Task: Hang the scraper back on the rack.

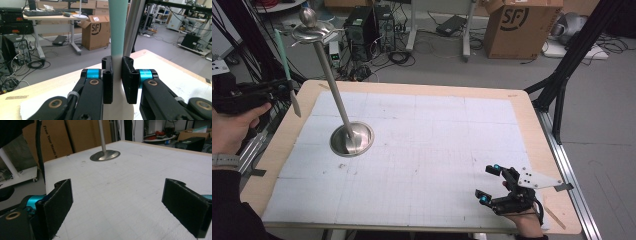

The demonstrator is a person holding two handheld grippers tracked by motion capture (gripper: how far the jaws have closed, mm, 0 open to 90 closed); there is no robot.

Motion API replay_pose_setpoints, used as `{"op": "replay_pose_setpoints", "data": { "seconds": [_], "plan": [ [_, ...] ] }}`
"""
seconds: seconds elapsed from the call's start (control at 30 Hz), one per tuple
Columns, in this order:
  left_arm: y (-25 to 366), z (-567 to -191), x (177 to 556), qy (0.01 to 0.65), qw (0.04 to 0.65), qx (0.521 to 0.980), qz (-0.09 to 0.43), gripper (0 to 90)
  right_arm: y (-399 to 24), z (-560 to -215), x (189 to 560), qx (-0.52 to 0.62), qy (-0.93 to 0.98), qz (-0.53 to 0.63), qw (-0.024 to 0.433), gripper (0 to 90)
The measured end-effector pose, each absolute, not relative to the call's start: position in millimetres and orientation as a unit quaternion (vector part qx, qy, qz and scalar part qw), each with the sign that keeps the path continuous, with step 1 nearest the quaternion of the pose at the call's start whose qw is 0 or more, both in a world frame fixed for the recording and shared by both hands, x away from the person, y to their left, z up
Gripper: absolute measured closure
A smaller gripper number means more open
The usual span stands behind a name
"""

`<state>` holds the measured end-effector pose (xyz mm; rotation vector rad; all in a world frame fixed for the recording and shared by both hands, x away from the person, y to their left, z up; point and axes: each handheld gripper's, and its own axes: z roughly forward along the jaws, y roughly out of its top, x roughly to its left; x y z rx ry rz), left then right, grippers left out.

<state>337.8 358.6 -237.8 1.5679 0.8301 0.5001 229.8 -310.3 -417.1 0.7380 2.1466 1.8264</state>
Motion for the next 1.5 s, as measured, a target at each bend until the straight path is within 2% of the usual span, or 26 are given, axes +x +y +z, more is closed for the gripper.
{"op": "replay_pose_setpoints", "data": {
  "seconds": [0.43,1.5],
  "plan": [
    [354.5,-238.5,337.4,0.354,0.603,0.682,0.213,80.3,-309.0,-418.4,231.7,0.252,0.734,0.621,0.112,8.8],
    [375.3,-235.3,350.2,0.333,0.621,0.684,0.187,80.3,-306.6,-420.7,235.5,0.254,0.733,0.622,0.101,8.8]
  ]
}}
